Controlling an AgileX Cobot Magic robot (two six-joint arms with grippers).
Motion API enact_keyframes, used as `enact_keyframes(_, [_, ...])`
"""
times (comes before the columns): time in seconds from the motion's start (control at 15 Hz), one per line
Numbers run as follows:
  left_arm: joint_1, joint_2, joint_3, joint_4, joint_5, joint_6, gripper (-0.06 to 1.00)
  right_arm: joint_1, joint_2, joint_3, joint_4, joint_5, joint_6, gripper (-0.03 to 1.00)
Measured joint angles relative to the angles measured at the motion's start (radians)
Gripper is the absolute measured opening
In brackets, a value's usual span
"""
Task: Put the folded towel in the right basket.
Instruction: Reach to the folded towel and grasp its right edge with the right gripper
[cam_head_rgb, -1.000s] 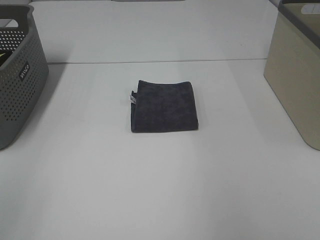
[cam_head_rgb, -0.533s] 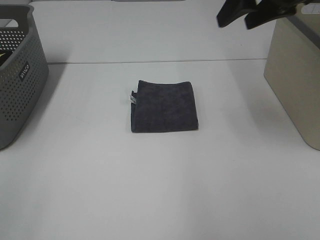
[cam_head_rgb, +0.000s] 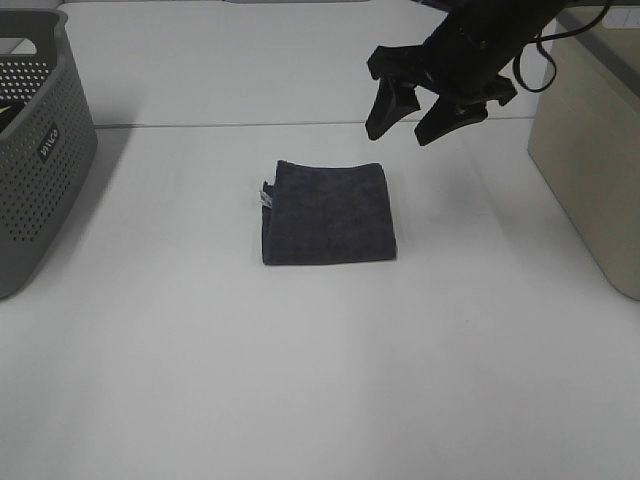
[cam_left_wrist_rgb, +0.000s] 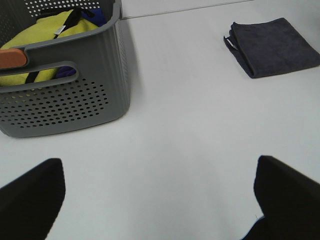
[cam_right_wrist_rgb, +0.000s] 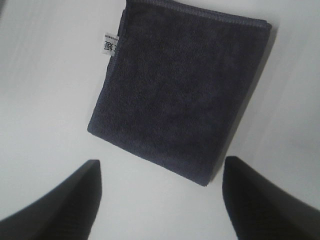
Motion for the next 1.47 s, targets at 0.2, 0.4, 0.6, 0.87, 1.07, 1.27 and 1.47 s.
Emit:
enact_keyframes(0.2, [0.0, 0.0, 0.0, 0.0, 0.0, 0.0, 0.98, 0.0, 0.13, -0.134, 0.007, 0.076, 0.009, 0.68])
enact_keyframes(0.4, [0.0, 0.0, 0.0, 0.0, 0.0, 0.0, 0.98, -0.031, 0.265, -0.269, 0.058, 0.152, 0.01, 0.68])
enact_keyframes(0.6, [0.0, 0.0, 0.0, 0.0, 0.0, 0.0, 0.98, -0.07, 0.354, -0.303, 0.08, 0.173, 0.008, 0.68])
enact_keyframes(0.87, [0.0, 0.0, 0.0, 0.0, 0.0, 0.0, 0.98, -0.071, 0.432, -0.31, 0.091, 0.165, -0.013, 0.68])
enact_keyframes(1.07, [0.0, 0.0, 0.0, 0.0, 0.0, 0.0, 0.98, -0.071, 0.459, -0.31, 0.163, 0.145, -0.046, 0.64])
enact_keyframes(1.27, [0.0, 0.0, 0.0, 0.0, 0.0, 0.0, 0.98, -0.07, 0.481, -0.31, 0.195, 0.103, -0.055, 0.3])
enact_keyframes(1.47, [0.0, 0.0, 0.0, 0.0, 0.0, 0.0, 0.98, -0.07, 0.483, -0.31, 0.202, 0.094, -0.081, 0.04])
